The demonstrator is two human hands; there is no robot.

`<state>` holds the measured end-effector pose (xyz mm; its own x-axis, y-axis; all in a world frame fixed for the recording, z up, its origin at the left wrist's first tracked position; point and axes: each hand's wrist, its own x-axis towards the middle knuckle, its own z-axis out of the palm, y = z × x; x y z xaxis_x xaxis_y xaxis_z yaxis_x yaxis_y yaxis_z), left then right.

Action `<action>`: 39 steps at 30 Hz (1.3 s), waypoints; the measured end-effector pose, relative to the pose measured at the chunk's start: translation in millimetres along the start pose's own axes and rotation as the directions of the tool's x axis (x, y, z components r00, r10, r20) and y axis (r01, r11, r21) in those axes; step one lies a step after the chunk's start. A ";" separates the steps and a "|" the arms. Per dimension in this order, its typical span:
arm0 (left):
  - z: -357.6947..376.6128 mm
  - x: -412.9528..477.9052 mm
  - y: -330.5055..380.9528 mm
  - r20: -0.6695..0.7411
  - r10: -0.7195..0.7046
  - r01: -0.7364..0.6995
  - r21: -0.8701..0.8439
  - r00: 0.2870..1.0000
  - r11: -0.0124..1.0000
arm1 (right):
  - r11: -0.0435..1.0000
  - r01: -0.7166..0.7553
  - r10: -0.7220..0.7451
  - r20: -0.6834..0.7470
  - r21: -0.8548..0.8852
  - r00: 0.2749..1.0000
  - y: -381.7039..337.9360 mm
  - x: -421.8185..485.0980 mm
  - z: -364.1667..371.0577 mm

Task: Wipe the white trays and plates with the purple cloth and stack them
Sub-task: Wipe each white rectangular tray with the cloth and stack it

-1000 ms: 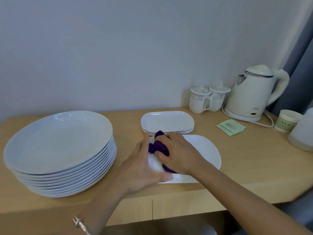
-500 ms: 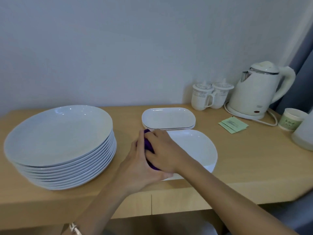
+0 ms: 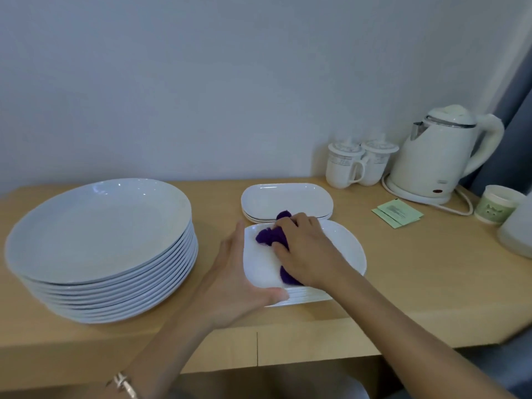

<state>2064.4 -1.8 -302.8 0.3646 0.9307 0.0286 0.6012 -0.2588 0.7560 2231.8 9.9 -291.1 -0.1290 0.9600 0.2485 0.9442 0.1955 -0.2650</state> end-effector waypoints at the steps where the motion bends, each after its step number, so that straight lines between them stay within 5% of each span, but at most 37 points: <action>1: -0.1 0.1 -1.5 -0.005 0.002 -0.002 -0.016 1.000 1.000 | 0.995 0.082 -0.083 0.016 0.064 0.996 -14.4 5.3 6.5; 7: -2.6 -1.5 -6.9 0.000 -0.012 0.012 -0.050 1.000 0.999 | 0.912 0.277 -0.335 0.162 0.302 0.928 -11.7 3.4 -17.1; 10: -3.4 -2.9 -3.1 0.003 -0.002 0.002 0.017 1.000 1.000 | 0.981 0.121 -0.150 0.196 0.151 0.969 35.4 -8.9 -38.4; 13: -3.4 -2.2 0.4 0.022 0.010 -0.011 0.065 1.000 0.998 | 0.995 -0.097 0.098 0.082 -0.005 0.992 49.7 -13.2 -32.5; 16: -4.0 -1.0 0.6 0.036 0.004 -0.006 0.073 0.999 0.997 | 0.979 -0.170 0.164 -0.057 -0.113 0.985 14.2 -0.2 -4.3; 22: -2.7 -0.5 -2.9 -0.006 -0.001 0.001 0.039 1.000 0.999 | 0.919 0.213 -0.261 0.109 0.332 0.959 -35.2 11.2 2.3; 24: -4.6 -0.1 -5.0 -0.007 0.009 -0.008 0.086 1.000 0.996 | 0.872 0.231 -0.341 0.197 0.432 0.919 -20.2 1.6 -17.4; 27: -8.1 -0.4 -4.5 0.006 0.021 -0.022 0.165 1.000 0.986 | 0.939 0.133 -0.249 0.357 0.317 0.900 20.9 -16.2 -50.6; 31: -8.7 -0.6 -0.9 0.033 0.024 -0.031 0.221 0.999 0.975 | 0.990 -0.062 0.031 0.228 0.129 0.973 56.3 -21.0 -61.3; 35: -6.0 1.4 -0.2 0.038 -0.010 0.001 0.238 0.999 0.971 | 0.983 -0.174 0.174 -0.014 -0.062 0.985 13.8 -2.3 -11.9; 39: -5.7 0.2 -0.6 -0.002 0.025 -0.024 0.208 1.000 0.978 | 0.991 0.035 -0.045 0.073 0.129 0.996 -41.5 9.0 11.4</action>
<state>2060.0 0.1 -299.5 0.3784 0.9244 0.0486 0.7271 -0.3294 0.6024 2188.0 12.7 -288.5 -0.1932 0.9624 0.1911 0.8920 0.2534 -0.3743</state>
